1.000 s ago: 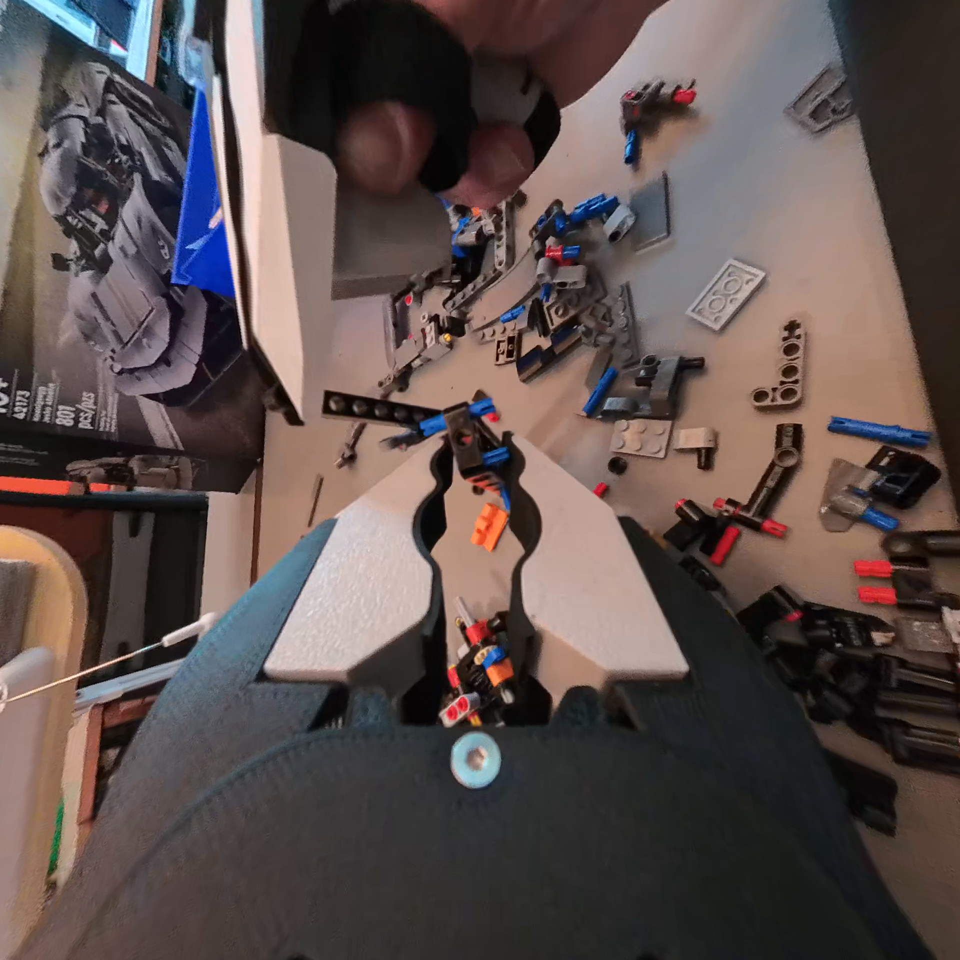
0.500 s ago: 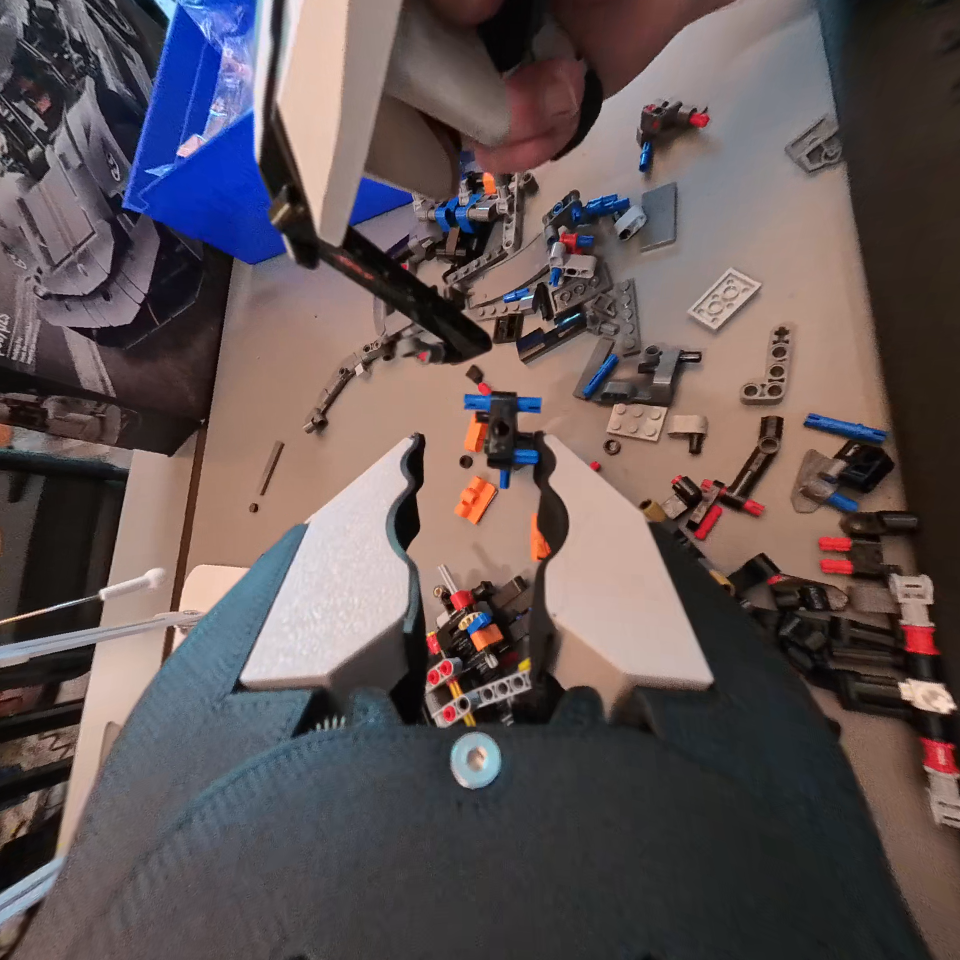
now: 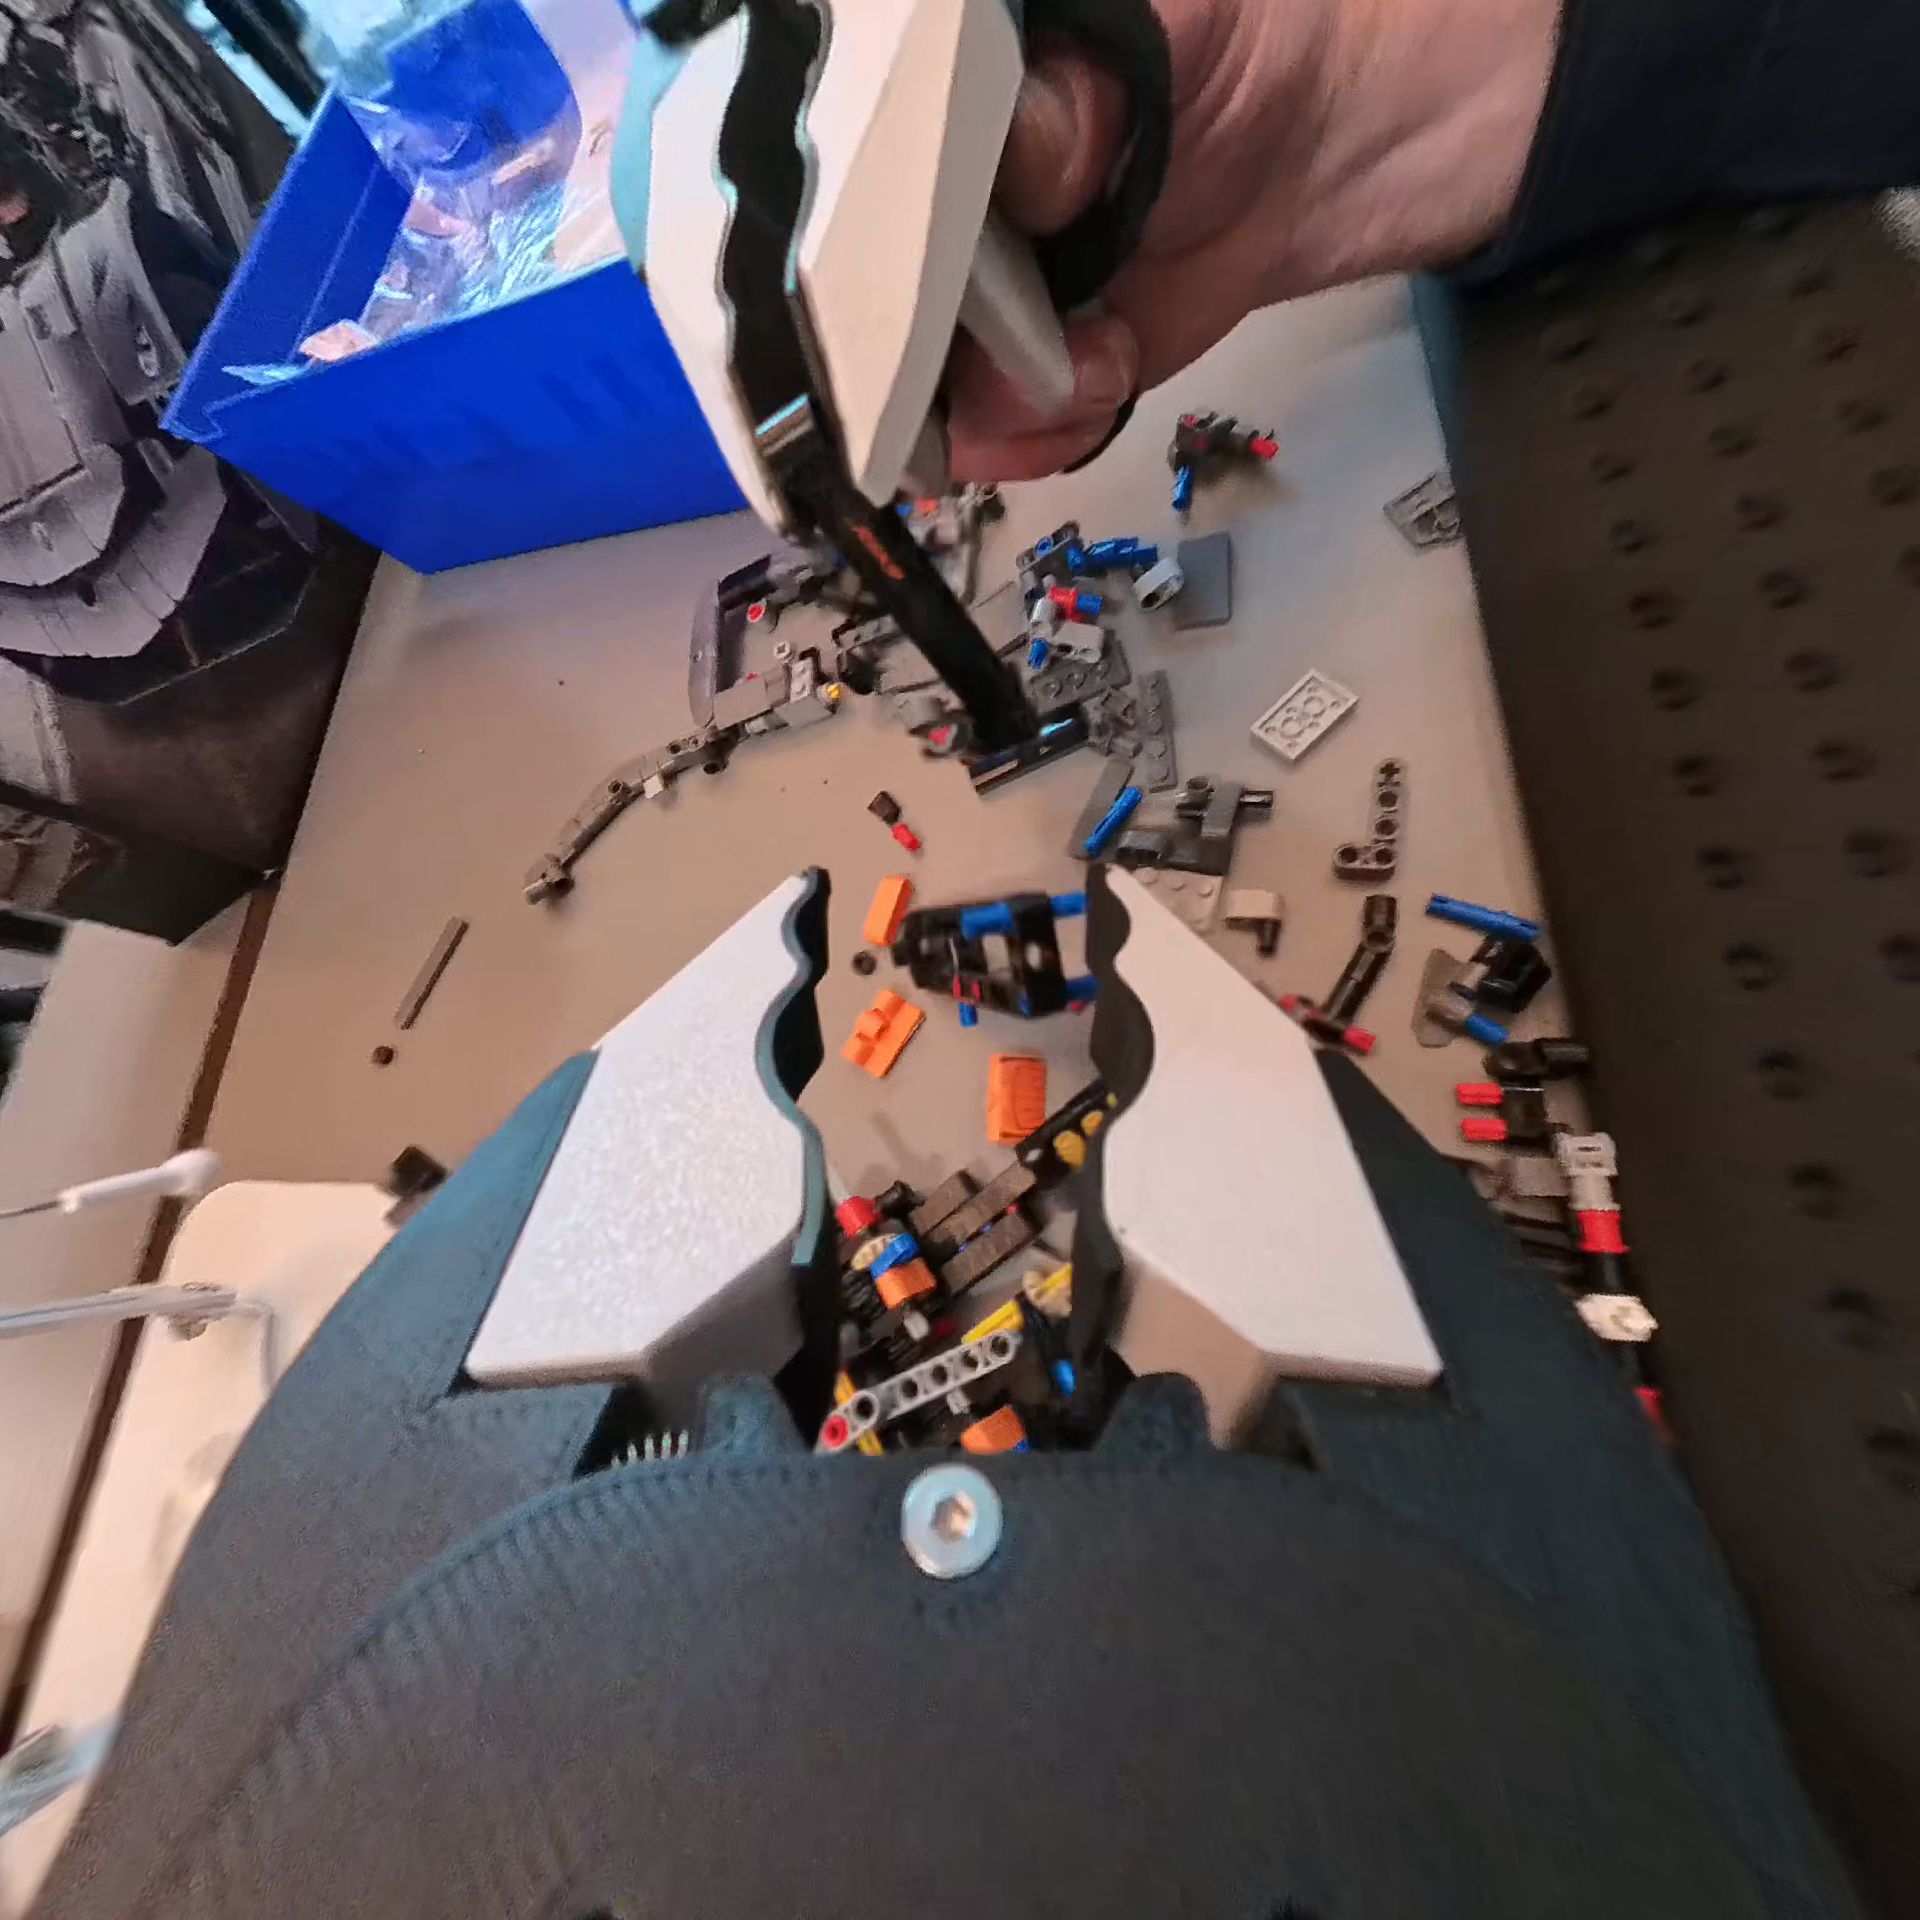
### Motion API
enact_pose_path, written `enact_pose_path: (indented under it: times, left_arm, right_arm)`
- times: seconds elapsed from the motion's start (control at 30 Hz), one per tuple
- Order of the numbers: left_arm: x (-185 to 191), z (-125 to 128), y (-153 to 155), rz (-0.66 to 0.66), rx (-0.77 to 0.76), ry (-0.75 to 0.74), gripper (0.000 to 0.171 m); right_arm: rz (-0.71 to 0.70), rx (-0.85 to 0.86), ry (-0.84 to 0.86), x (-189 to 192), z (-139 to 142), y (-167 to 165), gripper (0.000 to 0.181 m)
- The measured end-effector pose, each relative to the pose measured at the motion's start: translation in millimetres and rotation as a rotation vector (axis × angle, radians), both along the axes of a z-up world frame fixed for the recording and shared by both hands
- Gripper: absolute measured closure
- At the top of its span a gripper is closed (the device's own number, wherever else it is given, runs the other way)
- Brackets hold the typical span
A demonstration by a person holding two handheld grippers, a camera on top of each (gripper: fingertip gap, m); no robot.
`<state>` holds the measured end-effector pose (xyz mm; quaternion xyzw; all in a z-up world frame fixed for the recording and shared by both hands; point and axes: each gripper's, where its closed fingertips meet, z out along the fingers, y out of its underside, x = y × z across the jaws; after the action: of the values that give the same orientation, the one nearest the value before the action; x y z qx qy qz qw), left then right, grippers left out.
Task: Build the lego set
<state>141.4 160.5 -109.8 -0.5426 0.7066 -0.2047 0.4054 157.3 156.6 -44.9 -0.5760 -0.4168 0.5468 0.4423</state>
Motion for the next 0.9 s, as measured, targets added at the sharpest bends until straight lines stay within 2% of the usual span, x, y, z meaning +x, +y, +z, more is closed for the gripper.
enact_pose_path:
  times: [0.17, 0.3, 0.4, 0.5, 0.63, 0.77, 0.9]
  left_arm:
    - [0, 9, -10, -0.044, -0.096, -0.06, 0.126]
    - [12, 9, -17, -0.069, -0.067, -0.094, 0.131]
    - [19, 10, -24, -0.095, -0.02, -0.105, 0.153]
    - [22, 11, -26, -0.094, -0.014, -0.122, 0.162]
    - [20, 18, -23, -0.088, -0.002, -0.15, 0.164]
    - [15, 26, -18, -0.065, 0.02, -0.169, 0.165]
    - [8, 38, -8, -0.023, 0.016, -0.224, 0.167]
  right_arm:
    - [0.04, 0.011, 0.004, -3, 1, -7, 0.177]
    - [0.085, 0.029, -0.014, -8, -1, -16, 0.176]
    - [0.098, 0.028, -0.014, -9, -1, -18, 0.177]
    - [0.106, 0.02, 0.0, -8, 1, -19, 0.177]
    - [0.113, 0.011, 0.031, -6, 6, -20, 0.176]
    - [0.077, -0.023, 0.084, 3, 14, -11, 0.175]
    - [-0.02, -0.072, 0.113, 15, 15, 9, 0.174]
